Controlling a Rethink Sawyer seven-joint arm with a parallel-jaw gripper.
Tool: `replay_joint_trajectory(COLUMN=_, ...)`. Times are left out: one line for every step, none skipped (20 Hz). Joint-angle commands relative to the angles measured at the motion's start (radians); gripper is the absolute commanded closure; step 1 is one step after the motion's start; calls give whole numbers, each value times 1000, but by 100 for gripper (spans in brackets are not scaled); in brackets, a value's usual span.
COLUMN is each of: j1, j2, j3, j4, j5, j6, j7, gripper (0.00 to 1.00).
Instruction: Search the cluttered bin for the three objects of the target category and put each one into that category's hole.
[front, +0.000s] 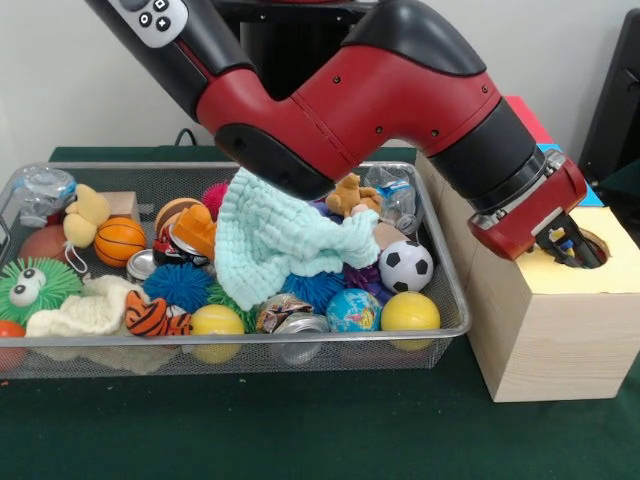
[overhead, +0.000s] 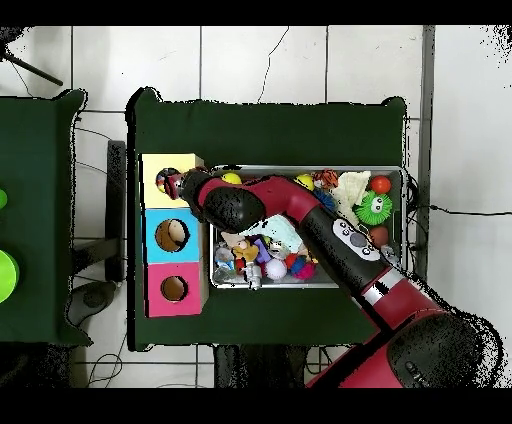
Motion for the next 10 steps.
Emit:
replay_joint_trajectory(j1=37, j2=-31, j3=-51, j4=-142, j5=-4, j6=38, j7=-77, gripper=0)
replay_joint_trajectory(j1=47, j2=-68, j3=-66, j4=-138, j5=-3, j6=54, j7=-62, gripper=0)
replay_joint_trajectory(j1=57, j2=-105, j3=-81, j4=-134, j5=-3, j6=70, j7=-47, gripper=0)
replay_joint_trajectory(j1=74, j2=-152, j3=-108, j4=-130, j5=2, j6=94, j7=-18, gripper=0)
replay_joint_trajectory(j1=90, j2=-192, j3=-133, j4=-126, j5=5, j6=114, j7=6, gripper=0)
replay_joint_trajectory(j1=102, j2=-232, j3=-154, j4=-119, j5=3, j6=121, j7=26, gripper=0)
replay_joint_trajectory(j1=113, j2=-262, j3=-172, j4=-115, j5=2, j6=131, j7=39, gripper=0)
replay_joint_trajectory(j1=128, j2=-287, j3=-191, j4=-115, j5=3, j6=137, j7=50, gripper=0)
replay_joint_trajectory(j1=134, j2=-301, j3=-202, j4=-109, j5=5, j6=127, j7=64, gripper=0)
replay_joint_trajectory(j1=142, j2=-310, j3=-215, j4=-105, j5=7, j6=114, j7=77, gripper=0)
